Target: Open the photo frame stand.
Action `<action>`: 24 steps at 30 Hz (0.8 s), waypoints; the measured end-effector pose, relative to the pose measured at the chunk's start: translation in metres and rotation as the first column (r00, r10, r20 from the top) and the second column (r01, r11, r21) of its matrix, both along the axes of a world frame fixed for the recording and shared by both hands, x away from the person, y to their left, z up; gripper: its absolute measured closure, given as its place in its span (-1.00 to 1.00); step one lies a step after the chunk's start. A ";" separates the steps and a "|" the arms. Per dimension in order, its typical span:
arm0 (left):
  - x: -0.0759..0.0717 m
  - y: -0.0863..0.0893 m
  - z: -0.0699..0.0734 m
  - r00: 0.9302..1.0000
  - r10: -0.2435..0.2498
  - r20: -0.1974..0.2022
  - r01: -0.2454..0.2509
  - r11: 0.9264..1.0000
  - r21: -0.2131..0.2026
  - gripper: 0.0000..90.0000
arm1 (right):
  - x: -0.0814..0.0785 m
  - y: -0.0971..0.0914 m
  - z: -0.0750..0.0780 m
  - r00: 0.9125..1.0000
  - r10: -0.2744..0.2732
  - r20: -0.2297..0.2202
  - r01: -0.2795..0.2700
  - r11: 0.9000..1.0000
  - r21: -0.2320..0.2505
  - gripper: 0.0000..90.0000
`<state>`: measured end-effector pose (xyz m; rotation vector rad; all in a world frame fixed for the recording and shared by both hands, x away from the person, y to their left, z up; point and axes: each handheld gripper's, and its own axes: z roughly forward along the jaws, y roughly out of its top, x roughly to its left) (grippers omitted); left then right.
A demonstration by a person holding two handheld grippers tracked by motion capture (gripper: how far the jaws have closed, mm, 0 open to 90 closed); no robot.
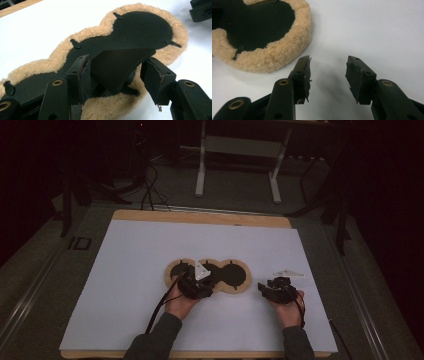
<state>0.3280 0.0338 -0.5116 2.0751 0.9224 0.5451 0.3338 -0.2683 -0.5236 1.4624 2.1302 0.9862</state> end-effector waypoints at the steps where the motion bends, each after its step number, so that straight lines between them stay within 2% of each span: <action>1: 0.002 0.000 0.001 1.000 -0.002 0.000 0.002 1.000 -0.004 -0.05 | 0.000 0.000 0.000 1.000 0.000 0.000 0.000 1.000 0.001 0.20; 13: 0.009 -0.010 0.000 0.999 -0.043 0.016 0.042 0.998 0.056 0.04 | 0.000 0.000 0.000 1.000 0.000 -0.002 0.000 1.000 0.000 0.20; 24: 0.013 -0.016 -0.001 0.999 -0.044 0.015 0.042 0.994 0.100 0.09 | 0.000 0.001 0.000 1.000 0.003 -0.003 -0.003 1.000 0.000 0.20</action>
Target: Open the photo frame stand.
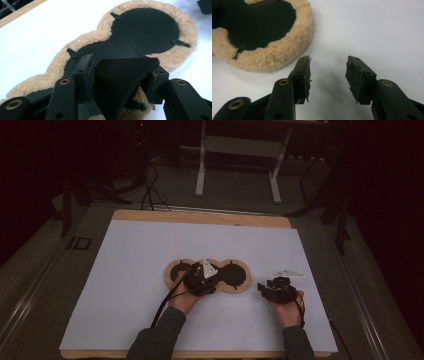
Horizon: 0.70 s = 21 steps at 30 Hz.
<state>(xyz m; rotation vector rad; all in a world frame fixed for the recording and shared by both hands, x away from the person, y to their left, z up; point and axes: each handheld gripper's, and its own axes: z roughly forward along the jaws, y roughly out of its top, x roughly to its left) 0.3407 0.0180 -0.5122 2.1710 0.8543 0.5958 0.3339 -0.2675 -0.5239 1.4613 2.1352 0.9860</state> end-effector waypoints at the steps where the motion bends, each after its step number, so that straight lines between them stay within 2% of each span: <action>1: 0.001 -0.001 0.000 1.000 0.000 0.001 0.000 1.000 0.005 0.09 | 0.000 0.000 0.000 1.000 -0.001 0.001 0.001 1.000 0.000 0.20; 4: 0.003 -0.001 0.000 1.000 0.002 -0.005 -0.002 1.000 -0.008 0.11 | 0.000 0.000 0.000 1.000 -0.002 0.000 0.002 1.000 0.001 0.20; 6: 0.004 -0.002 0.001 1.000 0.009 0.006 -0.009 1.000 0.014 0.19 | 0.000 0.000 0.000 1.000 -0.001 0.000 0.001 1.000 0.001 0.20; 10: 0.004 -0.002 0.002 1.000 0.016 0.020 -0.016 1.000 0.022 0.31 | 0.000 0.000 0.000 1.000 0.000 0.000 0.000 1.000 0.003 0.20; 15: 0.003 -0.002 0.002 0.999 0.004 0.038 -0.005 0.999 0.049 0.38 | 0.000 0.000 0.000 1.000 0.002 -0.001 -0.002 1.000 0.000 0.19; 21: 0.002 -0.002 0.003 0.999 0.002 0.048 -0.004 0.998 0.055 0.43 | 0.000 0.002 0.000 1.000 0.007 -0.003 -0.007 1.000 -0.001 0.19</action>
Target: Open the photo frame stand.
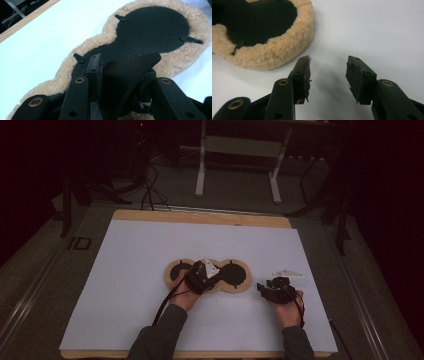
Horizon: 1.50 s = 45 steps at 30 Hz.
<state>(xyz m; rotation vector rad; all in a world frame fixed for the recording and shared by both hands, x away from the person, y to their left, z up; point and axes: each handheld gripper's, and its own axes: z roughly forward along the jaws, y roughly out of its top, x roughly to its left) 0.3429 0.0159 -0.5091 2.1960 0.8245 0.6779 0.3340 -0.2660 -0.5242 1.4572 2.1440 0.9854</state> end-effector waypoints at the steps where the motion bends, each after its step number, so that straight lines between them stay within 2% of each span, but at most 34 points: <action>1: 0.000 0.000 0.000 1.000 0.000 0.000 0.000 1.000 -0.001 0.43 | 0.000 0.000 0.000 1.000 0.001 0.000 -0.001 1.000 0.000 0.19; 10: 0.000 0.006 0.004 1.000 0.004 -0.002 -0.004 1.000 -0.026 0.46 | 0.000 0.003 0.000 1.000 0.011 0.001 -0.011 1.000 -0.001 0.19; 22: 0.002 0.016 0.010 1.000 0.016 -0.008 -0.017 0.994 -0.103 0.47 | -0.003 0.008 0.003 0.999 0.041 0.004 -0.041 0.999 0.008 0.18; 32: -0.001 0.023 0.012 1.000 0.023 0.003 -0.022 0.989 -0.143 0.48 | -0.004 0.014 0.012 0.995 0.099 0.015 -0.100 0.993 0.065 0.10; 38: -0.003 0.027 0.012 1.000 0.016 0.010 -0.015 0.988 -0.156 0.49 | -0.003 0.016 0.020 0.989 0.147 0.019 -0.148 0.982 0.121 0.01; 40: -0.004 0.030 0.013 1.000 0.010 0.012 -0.008 0.986 -0.164 0.49 | -0.002 0.017 0.024 0.988 0.155 0.024 -0.157 0.981 0.116 -0.02; 45: -0.006 0.034 0.014 1.000 0.006 0.015 -0.003 0.984 -0.180 0.49 | 0.001 0.018 0.035 0.985 0.171 0.026 -0.173 0.972 0.156 -0.10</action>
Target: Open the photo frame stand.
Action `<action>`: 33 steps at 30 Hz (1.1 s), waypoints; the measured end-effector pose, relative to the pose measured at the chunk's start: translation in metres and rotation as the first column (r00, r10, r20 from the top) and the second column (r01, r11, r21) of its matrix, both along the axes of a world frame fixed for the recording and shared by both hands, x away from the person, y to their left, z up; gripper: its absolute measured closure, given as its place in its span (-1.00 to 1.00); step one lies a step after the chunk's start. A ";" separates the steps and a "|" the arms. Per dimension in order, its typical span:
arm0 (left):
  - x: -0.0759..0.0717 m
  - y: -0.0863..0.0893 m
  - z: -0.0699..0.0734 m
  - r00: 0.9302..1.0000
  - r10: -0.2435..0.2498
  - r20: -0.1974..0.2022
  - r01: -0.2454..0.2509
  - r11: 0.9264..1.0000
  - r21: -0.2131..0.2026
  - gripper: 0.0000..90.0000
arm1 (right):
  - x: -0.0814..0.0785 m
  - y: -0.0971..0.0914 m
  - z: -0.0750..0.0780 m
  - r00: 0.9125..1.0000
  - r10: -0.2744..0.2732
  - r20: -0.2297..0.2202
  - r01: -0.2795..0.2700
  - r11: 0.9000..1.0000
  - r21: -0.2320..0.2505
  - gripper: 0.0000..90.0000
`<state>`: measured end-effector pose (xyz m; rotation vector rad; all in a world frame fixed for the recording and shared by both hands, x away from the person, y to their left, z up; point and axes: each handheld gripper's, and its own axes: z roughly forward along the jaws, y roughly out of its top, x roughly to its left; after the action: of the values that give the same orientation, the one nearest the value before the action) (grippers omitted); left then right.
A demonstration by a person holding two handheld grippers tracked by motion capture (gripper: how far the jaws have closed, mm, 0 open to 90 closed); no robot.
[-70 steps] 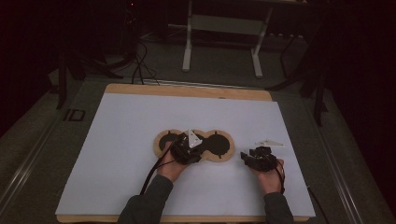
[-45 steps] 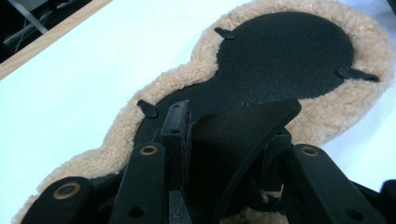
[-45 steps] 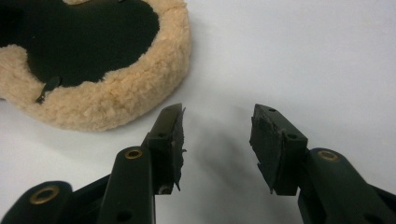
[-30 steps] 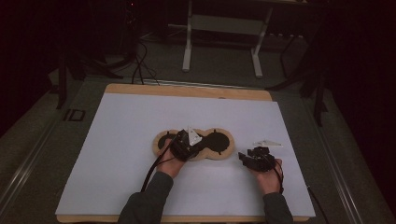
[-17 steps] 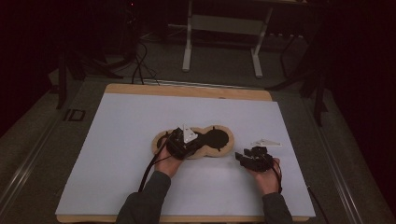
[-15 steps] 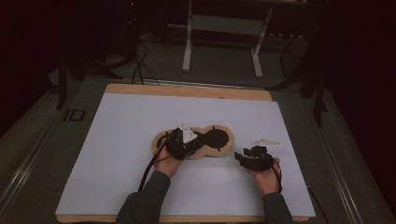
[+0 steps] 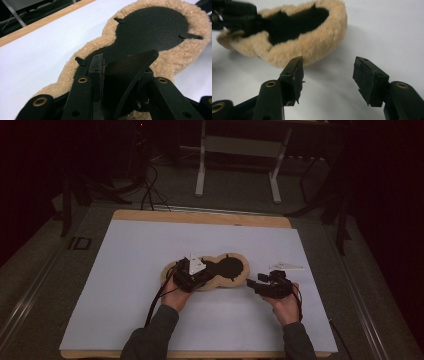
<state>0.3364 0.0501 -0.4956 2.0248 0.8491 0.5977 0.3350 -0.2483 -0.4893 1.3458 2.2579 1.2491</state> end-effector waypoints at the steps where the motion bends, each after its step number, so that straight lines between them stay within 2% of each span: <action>1: 0.000 0.001 0.000 1.000 -0.001 0.002 0.001 1.000 -0.002 0.50 | 0.001 0.000 0.001 1.000 -0.002 -0.002 0.002 1.000 0.011 -0.11; 8: -0.006 0.006 -0.002 1.000 -0.003 0.021 0.004 1.000 -0.021 0.50 | 0.007 0.006 0.015 1.000 -0.001 0.009 0.001 0.998 0.059 -0.14; 11: -0.008 0.007 -0.002 1.000 -0.002 0.027 0.003 1.000 -0.027 0.50 | 0.010 0.010 0.022 1.000 -0.001 0.012 0.000 0.999 0.052 -0.16; 14: -0.010 0.009 -0.003 0.999 -0.002 0.033 0.003 0.999 -0.039 0.50 | 0.017 0.015 0.025 1.000 0.009 -0.020 -0.008 0.998 0.060 -0.22; 17: -0.011 0.010 -0.003 0.999 -0.002 0.035 0.004 0.999 -0.046 0.50 | 0.024 0.018 0.026 0.999 0.010 -0.044 -0.008 0.999 0.049 -0.26; 22: -0.012 0.013 -0.002 0.999 -0.001 0.040 0.004 0.998 -0.069 0.50 | 0.033 0.022 0.025 0.996 0.008 -0.085 -0.003 0.998 0.067 -0.32; 28: -0.013 0.016 -0.003 0.999 -0.001 0.048 0.005 0.997 -0.083 0.50 | 0.042 0.026 0.023 0.992 0.020 -0.127 -0.006 0.994 0.110 -0.30; 33: -0.016 0.020 -0.004 0.998 -0.003 0.065 0.010 0.994 -0.111 0.50 | 0.047 0.030 0.023 0.986 0.045 -0.159 -0.022 0.990 0.141 -0.25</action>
<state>0.3200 0.0697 -0.4996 1.8972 0.8190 0.5953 0.3817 -0.2183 -0.4665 1.5155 2.3483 1.3770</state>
